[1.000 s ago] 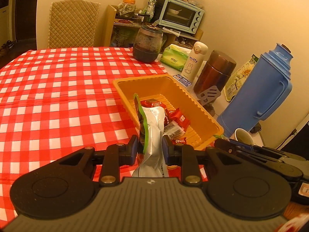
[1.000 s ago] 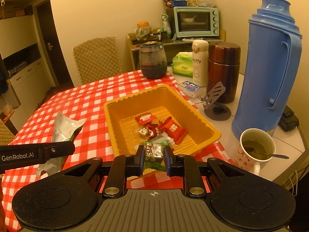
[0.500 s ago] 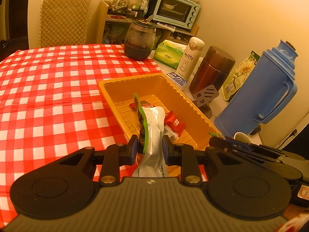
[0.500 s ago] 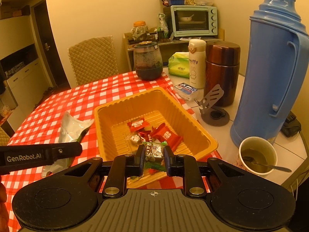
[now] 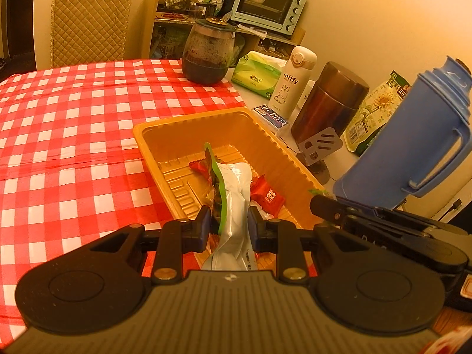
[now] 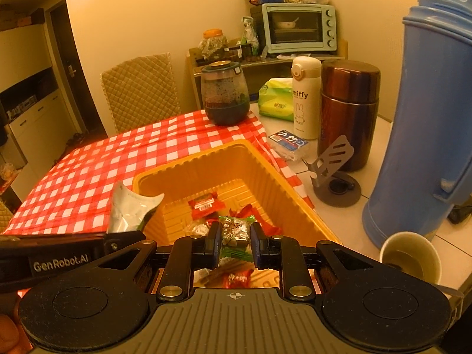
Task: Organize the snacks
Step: 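Carry the silver packet and green candy over the orange tray, then open the left gripper over the tray while the right gripper releases the green candy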
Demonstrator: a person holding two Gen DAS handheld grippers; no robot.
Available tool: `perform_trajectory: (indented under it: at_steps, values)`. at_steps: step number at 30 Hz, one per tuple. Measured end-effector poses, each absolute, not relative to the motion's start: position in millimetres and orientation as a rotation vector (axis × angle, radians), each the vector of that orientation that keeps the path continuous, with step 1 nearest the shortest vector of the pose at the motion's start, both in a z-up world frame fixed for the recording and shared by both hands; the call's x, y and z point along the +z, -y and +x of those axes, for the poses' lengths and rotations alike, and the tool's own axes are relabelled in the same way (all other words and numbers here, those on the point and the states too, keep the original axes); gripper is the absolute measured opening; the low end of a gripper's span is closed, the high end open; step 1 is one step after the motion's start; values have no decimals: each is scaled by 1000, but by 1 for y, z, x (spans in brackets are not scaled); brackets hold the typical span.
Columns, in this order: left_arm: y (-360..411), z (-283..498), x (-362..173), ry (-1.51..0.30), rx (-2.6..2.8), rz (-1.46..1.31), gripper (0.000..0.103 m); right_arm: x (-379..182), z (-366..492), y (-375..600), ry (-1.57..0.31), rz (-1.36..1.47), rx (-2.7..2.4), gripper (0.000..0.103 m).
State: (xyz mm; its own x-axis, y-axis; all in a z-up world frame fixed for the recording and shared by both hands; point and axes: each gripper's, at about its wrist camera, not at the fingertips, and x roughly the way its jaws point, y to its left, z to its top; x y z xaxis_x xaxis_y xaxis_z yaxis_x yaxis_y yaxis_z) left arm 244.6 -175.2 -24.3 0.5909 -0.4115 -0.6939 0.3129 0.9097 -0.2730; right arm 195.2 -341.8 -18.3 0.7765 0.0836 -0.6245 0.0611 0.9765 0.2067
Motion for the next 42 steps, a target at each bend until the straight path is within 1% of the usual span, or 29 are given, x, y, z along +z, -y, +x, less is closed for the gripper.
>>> perform_trajectory:
  at_steps: [13,36,37,38,39,42]
  values:
    - [180,275,-36,-852,-418,-119,24,-22,227,347,-687,205,10,21]
    - [183,329,-59,-870,-368,-119,23,-45,288,350,-718,173,50,21]
    - [182,330,-60,-870,-367,-126,25,-45,289,349,-720,174,49,21]
    - [182,332,-60,-868,-363,-132,31,-46,290,349,-721,176,49,21]
    - [181,331,-59,-864,-357,-131,35,-46,290,349,-721,177,49,21]
    - [176,329,-58,-849,-350,-132,35,-47,290,349,-722,180,48,21]
